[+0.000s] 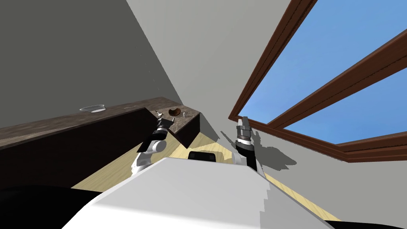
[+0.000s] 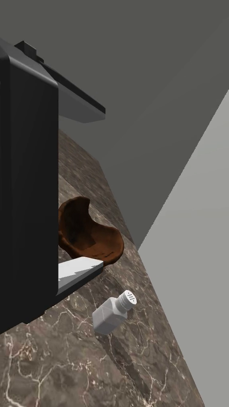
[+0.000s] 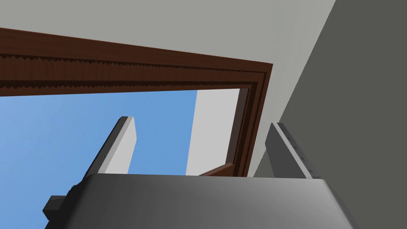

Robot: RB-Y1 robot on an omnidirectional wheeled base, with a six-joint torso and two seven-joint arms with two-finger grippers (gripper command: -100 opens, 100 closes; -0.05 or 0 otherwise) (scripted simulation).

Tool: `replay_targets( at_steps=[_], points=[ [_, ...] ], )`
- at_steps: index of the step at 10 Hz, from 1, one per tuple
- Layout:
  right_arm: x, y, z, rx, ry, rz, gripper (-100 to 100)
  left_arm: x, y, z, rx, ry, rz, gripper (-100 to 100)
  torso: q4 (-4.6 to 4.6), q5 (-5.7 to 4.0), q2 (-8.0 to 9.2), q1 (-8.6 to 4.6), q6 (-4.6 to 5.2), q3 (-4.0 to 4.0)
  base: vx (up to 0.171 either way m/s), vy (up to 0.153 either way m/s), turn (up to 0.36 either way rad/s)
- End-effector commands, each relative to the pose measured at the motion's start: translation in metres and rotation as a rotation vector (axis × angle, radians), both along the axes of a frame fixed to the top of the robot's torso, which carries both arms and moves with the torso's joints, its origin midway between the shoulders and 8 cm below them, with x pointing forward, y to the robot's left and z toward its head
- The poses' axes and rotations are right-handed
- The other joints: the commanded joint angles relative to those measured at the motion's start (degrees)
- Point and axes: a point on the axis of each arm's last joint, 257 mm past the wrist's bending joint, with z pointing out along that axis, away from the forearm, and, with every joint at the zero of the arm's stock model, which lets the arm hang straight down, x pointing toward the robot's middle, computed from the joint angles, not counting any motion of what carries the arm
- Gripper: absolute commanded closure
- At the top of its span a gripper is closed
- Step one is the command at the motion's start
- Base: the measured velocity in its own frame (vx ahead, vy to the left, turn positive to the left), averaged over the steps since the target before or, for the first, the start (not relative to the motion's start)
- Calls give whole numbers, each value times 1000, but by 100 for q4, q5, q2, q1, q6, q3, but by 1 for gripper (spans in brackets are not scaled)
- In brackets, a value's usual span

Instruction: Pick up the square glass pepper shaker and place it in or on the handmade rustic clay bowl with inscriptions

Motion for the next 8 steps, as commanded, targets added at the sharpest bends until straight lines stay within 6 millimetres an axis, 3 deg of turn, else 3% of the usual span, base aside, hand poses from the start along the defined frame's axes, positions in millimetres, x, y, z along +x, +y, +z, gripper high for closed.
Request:
replay_targets(
  at_steps=[1, 8],
  points=[
    [0, 0, 0, 0, 0, 0, 0, 4, 6, -12, -56, 35, -6, -100, 0, 0, 0, 0, 0, 0, 26, 1, -12],
    [0, 0, 0, 0, 0, 0, 0, 11, 19, -66, -238, 171, -28, -100, -4, 2, -17, 5, 1, -10, 46, 6, -38]
  ],
)
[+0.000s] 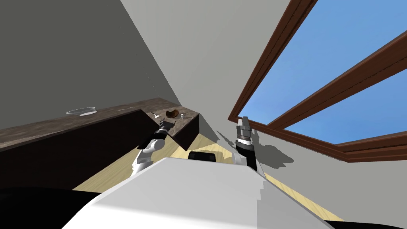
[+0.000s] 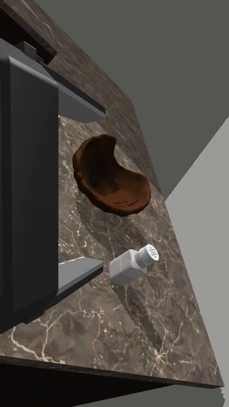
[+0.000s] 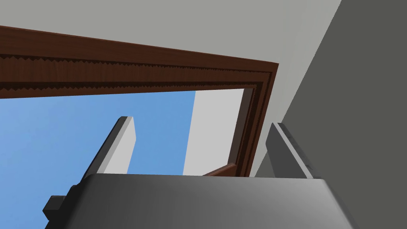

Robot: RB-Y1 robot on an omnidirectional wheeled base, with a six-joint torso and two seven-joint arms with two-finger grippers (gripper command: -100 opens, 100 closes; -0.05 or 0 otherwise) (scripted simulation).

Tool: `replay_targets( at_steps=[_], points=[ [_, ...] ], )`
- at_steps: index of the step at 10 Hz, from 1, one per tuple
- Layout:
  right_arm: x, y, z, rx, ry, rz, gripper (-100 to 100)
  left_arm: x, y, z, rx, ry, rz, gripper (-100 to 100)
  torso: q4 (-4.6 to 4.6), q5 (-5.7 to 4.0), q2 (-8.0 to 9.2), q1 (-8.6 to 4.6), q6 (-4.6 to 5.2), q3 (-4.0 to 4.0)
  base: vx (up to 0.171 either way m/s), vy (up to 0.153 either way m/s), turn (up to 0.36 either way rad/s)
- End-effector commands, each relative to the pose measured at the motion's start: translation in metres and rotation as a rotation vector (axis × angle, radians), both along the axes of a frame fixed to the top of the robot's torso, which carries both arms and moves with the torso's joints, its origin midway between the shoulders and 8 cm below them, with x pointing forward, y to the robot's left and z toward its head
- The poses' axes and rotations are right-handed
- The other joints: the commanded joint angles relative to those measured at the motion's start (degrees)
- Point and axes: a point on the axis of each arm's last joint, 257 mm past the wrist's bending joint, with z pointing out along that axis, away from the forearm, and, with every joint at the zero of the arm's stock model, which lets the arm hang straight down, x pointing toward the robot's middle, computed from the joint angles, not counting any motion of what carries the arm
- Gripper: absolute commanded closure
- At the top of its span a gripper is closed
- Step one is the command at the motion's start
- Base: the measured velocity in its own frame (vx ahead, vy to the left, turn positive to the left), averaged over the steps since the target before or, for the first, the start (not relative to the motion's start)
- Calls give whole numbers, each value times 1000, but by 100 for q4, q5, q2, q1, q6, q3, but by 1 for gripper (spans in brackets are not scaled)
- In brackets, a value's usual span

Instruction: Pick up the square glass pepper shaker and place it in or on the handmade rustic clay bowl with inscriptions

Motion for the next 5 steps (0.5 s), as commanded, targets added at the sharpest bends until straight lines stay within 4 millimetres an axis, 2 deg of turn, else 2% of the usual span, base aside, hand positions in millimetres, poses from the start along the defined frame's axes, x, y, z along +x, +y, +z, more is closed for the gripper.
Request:
replay_targets(
  at_steps=[1, 3, 5],
  points=[
    [0, 0, 0, 0, 0, 0, 0, 1, 3, -15, -50, 39, -5, -100, 0, 0, 0, 0, 0, 0, 58, 15, -46],
    [0, 0, 0, 0, 0, 0, 0, 1, 7, -37, -125, 93, -8, -100, -1, 1, -7, 7, 2, -4, 86, 38, -94],
    [0, 0, 0, 0, 0, 0, 0, 1, 11, -57, -193, 145, -9, -100, -4, 3, -22, 13, 1, -12, 123, 42, -108]
  ],
)
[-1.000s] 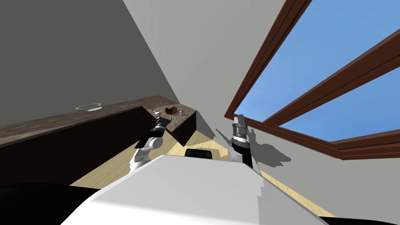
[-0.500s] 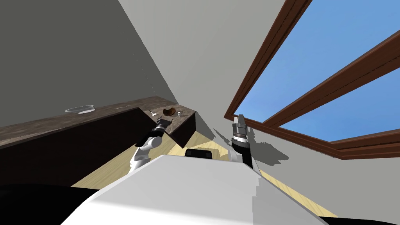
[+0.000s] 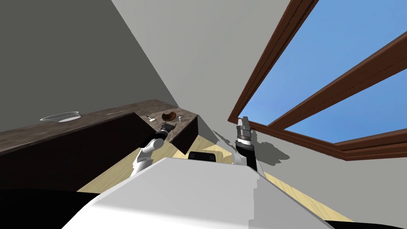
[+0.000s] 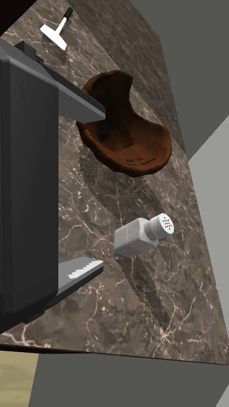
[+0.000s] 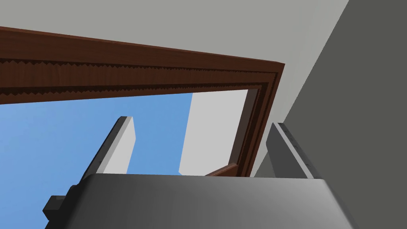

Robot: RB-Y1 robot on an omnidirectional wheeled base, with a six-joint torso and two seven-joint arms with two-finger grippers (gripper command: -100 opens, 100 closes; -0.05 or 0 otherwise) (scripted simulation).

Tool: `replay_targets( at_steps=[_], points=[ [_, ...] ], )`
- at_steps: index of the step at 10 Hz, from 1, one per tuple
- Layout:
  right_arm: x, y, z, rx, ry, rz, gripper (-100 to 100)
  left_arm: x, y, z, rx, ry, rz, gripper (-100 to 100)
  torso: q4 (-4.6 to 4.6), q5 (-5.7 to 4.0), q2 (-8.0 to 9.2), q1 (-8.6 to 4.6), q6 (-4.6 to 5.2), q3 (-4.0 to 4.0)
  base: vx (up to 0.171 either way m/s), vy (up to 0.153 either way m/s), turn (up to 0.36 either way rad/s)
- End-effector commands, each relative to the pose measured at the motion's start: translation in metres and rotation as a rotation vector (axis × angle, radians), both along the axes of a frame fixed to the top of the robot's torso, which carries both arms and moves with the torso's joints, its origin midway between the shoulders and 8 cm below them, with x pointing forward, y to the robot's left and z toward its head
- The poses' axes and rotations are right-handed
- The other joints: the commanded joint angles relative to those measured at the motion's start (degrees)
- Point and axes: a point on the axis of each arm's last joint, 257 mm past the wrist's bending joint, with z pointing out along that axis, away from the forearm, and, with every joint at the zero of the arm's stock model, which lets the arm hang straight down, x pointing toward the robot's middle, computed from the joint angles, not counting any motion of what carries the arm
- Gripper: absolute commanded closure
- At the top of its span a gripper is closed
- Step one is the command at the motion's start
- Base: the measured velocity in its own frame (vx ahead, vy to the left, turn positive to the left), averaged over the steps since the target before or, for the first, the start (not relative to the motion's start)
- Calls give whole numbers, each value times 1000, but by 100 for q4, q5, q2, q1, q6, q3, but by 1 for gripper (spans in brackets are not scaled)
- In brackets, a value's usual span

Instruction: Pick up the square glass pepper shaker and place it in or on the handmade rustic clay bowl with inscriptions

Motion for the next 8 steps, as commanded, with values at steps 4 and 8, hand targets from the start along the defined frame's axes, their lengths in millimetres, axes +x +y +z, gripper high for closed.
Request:
replay_targets(
  at_steps=[4, 8],
  points=[
    [0, 0, 0, 0, 0, 0, 0, -2, 3, -31, -110, 84, 0, -100, 3, -1, 12, -5, 0, 7, 87, 36, -80],
    [0, 0, 0, 0, 0, 0, 0, -5, 3, -57, -195, 154, 2, -100, -1, -1, -4, -5, 0, -2, 127, 44, -106]
  ],
)
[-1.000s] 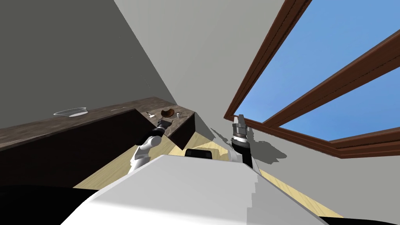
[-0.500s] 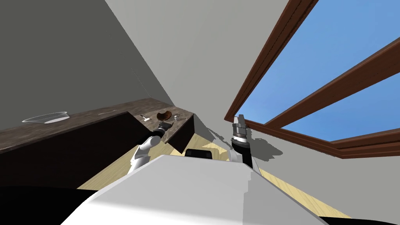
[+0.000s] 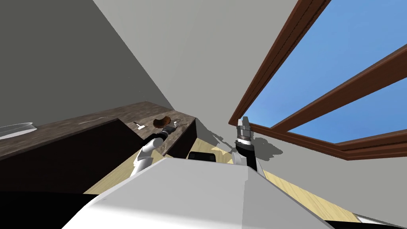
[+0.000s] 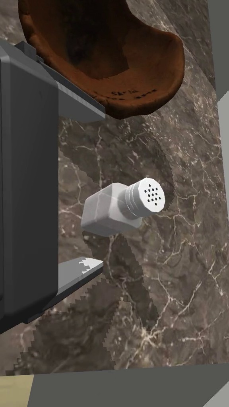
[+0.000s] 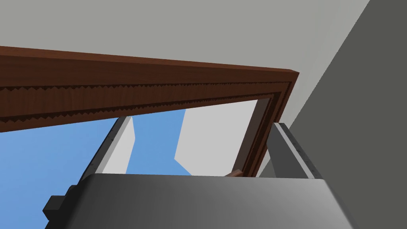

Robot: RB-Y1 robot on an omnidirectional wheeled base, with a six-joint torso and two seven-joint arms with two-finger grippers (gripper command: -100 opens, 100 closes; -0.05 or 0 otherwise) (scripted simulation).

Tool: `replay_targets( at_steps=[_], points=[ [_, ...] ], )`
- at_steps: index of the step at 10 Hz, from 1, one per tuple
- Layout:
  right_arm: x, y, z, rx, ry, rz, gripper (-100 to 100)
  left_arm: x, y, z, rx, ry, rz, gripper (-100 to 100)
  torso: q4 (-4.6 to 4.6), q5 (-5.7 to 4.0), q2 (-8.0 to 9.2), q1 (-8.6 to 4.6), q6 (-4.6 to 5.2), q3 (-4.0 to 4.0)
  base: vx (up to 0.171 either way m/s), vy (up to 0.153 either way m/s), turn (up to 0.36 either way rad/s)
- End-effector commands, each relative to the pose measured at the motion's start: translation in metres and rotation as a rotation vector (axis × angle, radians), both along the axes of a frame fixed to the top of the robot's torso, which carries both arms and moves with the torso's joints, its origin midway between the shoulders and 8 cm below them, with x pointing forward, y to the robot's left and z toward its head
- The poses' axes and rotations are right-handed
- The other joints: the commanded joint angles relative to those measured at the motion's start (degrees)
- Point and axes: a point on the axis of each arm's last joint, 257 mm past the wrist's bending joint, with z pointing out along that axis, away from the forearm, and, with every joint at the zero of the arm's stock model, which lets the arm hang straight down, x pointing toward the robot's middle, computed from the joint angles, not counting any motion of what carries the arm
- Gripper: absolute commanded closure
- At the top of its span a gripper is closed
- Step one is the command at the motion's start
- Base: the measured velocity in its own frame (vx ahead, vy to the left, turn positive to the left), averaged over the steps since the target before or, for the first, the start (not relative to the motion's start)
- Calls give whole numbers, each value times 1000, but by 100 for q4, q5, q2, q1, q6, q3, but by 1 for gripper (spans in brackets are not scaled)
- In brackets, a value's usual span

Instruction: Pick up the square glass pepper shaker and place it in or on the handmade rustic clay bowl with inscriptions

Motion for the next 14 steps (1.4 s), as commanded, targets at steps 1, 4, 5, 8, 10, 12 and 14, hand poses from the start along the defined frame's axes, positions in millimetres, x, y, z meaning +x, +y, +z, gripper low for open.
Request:
replay_targets(
  at_steps=[1, 4, 5, 8, 10, 12, 14],
  points=[
    [0, 0, 0, 0, 0, 0, 0, -2, -2, -12, -41, 35, -1, -100, 0, 0, 0, 0, 0, 0, 129, 50, -113],
    [0, 0, 0, 0, 0, 0, 0, -1, -2, -14, -48, 40, -2, 0, 2, -2, 17, -11, -2, 8, 66, 25, -53],
    [0, 0, 0, 0, 0, 0, 0, 3, 0, -18, -49, 34, 9, -100, 7, -4, 34, -18, -2, 19, 52, 19, -80],
    [0, 0, 0, 0, 0, 0, 0, 1, 0, -16, -49, 37, 4, 100, 8, -5, 41, -20, -3, 23, 11, 5, -8],
    [0, 0, 0, 0, 0, 0, 0, 2, 0, -14, -48, 32, 4, 100, 0, -3, 38, -20, -5, 17, 0, 0, 0],
    [0, 0, 0, 0, 0, 0, 0, 2, -1, -15, -49, 33, 3, 0, 2, -4, 38, -21, -7, 18, 0, 0, 0],
    [0, 0, 0, 0, 0, 0, 0, 2, -1, -15, -49, 33, 3, 0, 2, -5, 39, -22, -7, 19, 0, 0, 0]
  ],
)
